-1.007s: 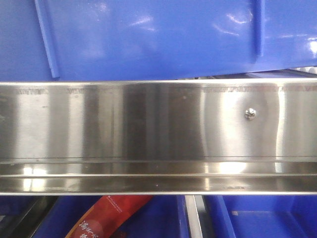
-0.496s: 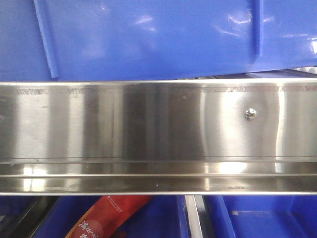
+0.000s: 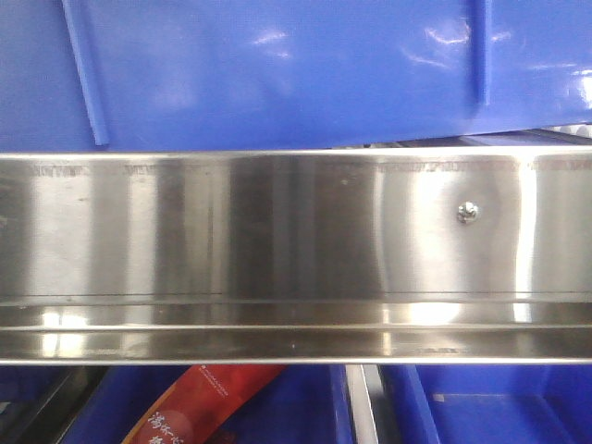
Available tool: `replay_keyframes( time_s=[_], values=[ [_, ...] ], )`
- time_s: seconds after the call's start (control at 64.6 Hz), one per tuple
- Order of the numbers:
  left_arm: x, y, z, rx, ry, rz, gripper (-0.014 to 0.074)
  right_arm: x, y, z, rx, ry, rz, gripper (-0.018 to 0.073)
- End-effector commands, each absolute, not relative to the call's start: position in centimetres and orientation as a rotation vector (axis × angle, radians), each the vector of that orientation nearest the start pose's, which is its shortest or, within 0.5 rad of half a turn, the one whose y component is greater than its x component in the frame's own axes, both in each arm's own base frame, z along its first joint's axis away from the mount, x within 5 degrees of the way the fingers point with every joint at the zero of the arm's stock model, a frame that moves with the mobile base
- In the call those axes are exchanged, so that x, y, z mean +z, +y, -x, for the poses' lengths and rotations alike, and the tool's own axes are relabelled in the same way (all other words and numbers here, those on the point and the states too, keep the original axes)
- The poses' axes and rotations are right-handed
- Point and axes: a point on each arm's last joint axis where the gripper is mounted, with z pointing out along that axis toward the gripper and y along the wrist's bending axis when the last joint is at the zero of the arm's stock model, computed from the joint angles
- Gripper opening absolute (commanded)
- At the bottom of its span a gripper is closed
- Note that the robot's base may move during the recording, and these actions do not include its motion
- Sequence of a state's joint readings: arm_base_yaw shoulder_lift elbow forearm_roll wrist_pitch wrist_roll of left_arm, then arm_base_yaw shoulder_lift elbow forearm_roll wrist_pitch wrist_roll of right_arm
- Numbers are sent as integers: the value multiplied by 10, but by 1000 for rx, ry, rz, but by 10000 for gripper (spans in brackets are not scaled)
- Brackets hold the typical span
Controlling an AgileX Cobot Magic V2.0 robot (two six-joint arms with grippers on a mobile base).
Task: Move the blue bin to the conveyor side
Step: 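Close both grippers on the blue bin's side rims, then lift the blue bin with both grippers and pull it off the rollers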
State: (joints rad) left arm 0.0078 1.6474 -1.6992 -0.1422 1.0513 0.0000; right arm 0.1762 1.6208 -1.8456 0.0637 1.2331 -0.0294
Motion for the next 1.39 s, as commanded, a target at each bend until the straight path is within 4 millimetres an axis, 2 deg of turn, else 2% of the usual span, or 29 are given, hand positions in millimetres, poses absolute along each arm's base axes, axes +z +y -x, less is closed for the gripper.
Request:
replay_keyframes(
  time_s=[0.0,0.077,0.325,0.682,0.805,1.1,1.379],
  values=[
    [389,-11,-364,-189,2450,41,336,431,63,-332,131,2466,237,-79],
    [388,-11,-364,-192,2457,42,268,431,63,-332,131,2466,237,-79],
    [388,-11,-364,-198,2459,42,-37,431,63,-332,131,2466,237,-79],
    [389,-11,-364,-197,2452,43,-16,431,63,-332,134,2466,237,-79],
    [391,-16,-363,-268,2446,53,-18,432,63,-331,142,2465,234,-79],
    [425,-29,-345,-142,2406,0,-18,473,60,-319,138,2326,200,-79],
    [461,-35,-326,-150,2325,-5,-18,482,58,-312,140,2297,198,-80]
  ],
)
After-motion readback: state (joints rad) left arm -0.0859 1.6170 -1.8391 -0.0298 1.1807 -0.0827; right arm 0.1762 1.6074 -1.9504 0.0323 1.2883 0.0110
